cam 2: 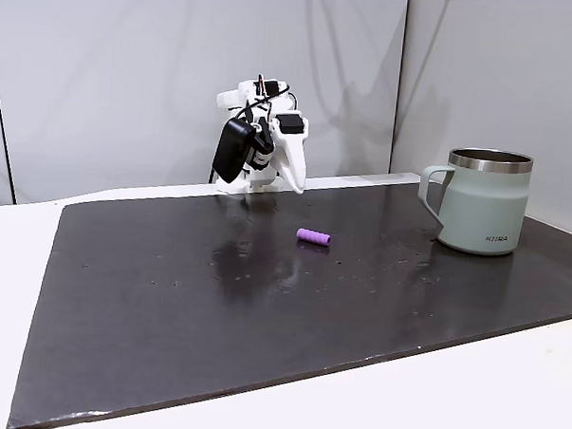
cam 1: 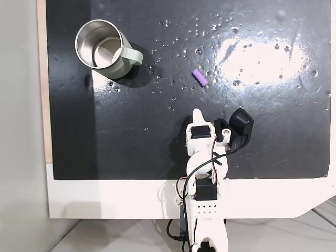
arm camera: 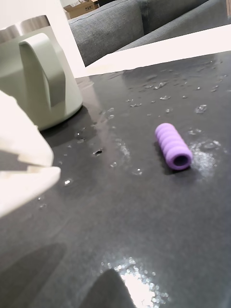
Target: Grasp a pengrip and put it in the cup.
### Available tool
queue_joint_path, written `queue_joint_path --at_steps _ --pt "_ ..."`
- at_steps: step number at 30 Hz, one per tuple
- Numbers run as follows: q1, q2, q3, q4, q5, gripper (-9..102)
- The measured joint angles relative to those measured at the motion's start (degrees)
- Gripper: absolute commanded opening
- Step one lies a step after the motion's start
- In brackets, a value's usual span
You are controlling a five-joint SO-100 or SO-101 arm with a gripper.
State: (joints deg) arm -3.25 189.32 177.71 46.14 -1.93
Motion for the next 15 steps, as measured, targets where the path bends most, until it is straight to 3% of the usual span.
queue_joint_path --at_steps 15 --pt "0.00 -0.26 -0.44 0.00 3.16 0"
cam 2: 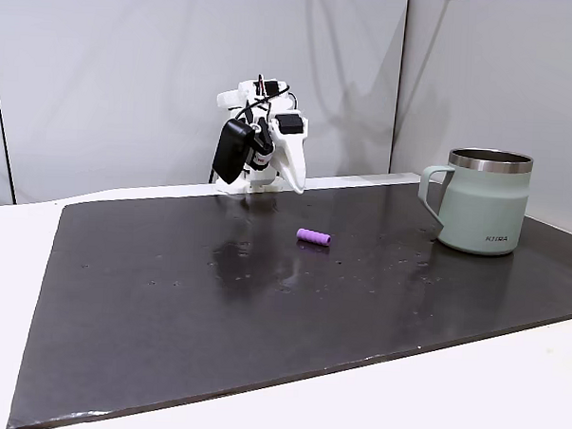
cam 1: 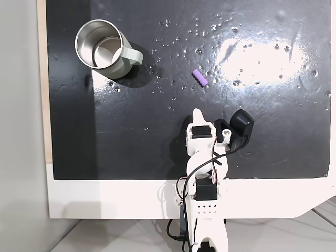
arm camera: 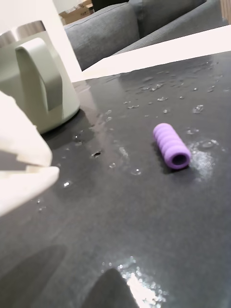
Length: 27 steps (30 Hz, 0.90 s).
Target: Grasp a pengrip and put it in the cup.
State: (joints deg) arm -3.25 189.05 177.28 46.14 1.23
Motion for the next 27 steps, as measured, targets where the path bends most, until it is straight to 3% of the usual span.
queue_joint_path --at_steps 3,11,16,27 --pt "-0.18 -6.94 -4.92 0.00 4.22 0" --pt "-0.35 -45.35 -29.27 0.44 15.82 0" --pt "-0.35 -61.00 -41.40 5.71 23.64 0" --pt "-1.93 -80.95 -55.81 7.65 33.31 0"
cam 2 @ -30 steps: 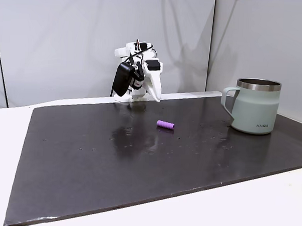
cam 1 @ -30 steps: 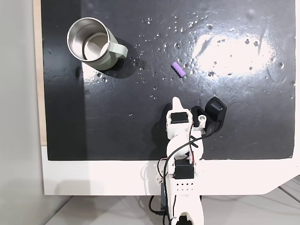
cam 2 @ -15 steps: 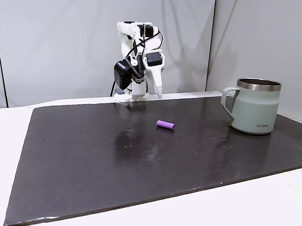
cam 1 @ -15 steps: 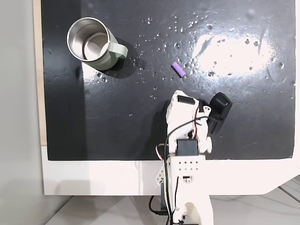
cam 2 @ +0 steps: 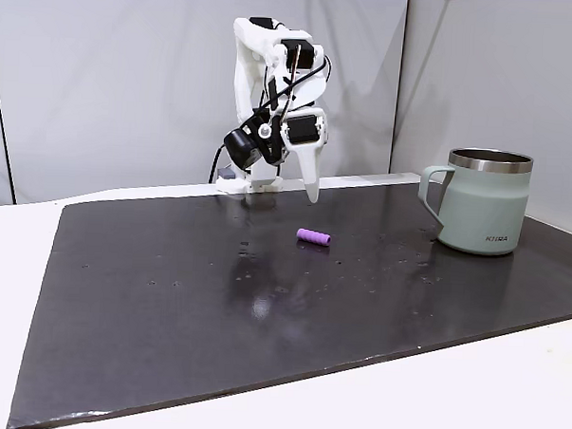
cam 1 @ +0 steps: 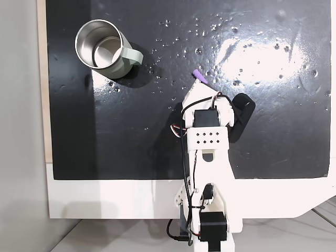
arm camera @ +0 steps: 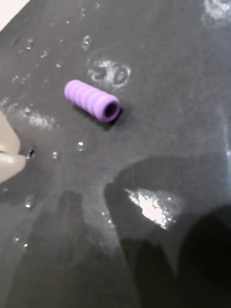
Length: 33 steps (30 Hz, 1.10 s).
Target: Grasp a pengrip and put it in the cup.
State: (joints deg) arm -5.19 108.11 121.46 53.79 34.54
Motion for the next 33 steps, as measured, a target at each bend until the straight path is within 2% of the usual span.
queue_joint_path --at_steps 10,15,22,33 --pt "0.00 -11.69 -7.29 0.26 3.25 3" --pt "-0.09 -13.62 -9.76 0.26 3.43 16" --pt "1.05 -15.21 -15.64 5.71 3.52 24" --pt "3.69 -21.36 -21.45 7.03 3.43 26"
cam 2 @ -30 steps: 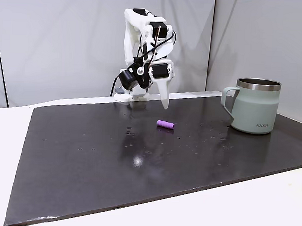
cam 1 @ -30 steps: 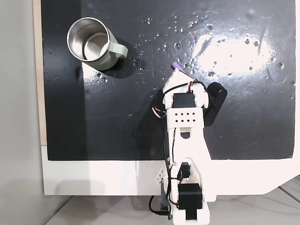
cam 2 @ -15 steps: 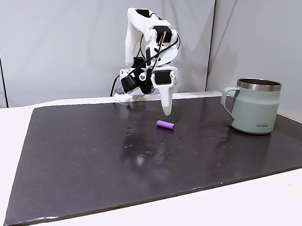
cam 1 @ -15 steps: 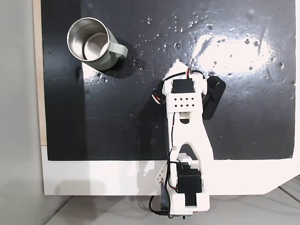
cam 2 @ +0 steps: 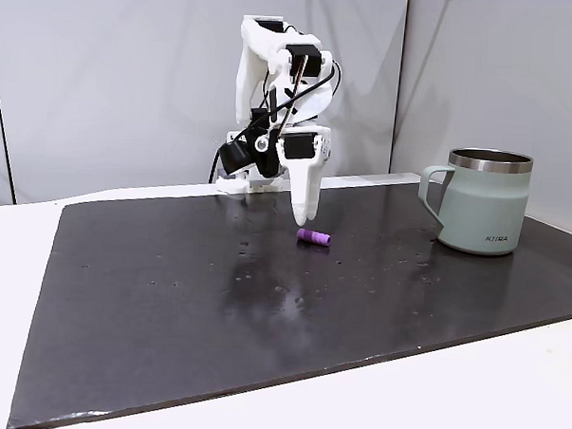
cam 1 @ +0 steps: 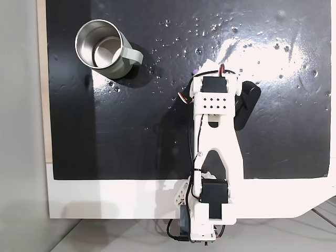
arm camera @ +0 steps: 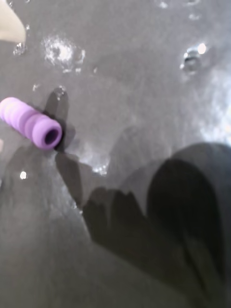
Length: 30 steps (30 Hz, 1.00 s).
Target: Grasp a pengrip and put it in the cup.
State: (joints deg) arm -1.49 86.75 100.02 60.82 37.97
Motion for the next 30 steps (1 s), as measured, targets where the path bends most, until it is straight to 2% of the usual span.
queue_joint_path --at_steps 15,18,24,30 --pt "0.00 -9.05 -3.78 -0.44 -0.53 26" --pt "0.00 -10.02 -4.22 -0.79 -0.53 20" --pt "0.00 -11.16 -4.92 -2.55 -0.53 0" --pt "-0.53 -11.51 -5.27 -3.34 -0.53 0"
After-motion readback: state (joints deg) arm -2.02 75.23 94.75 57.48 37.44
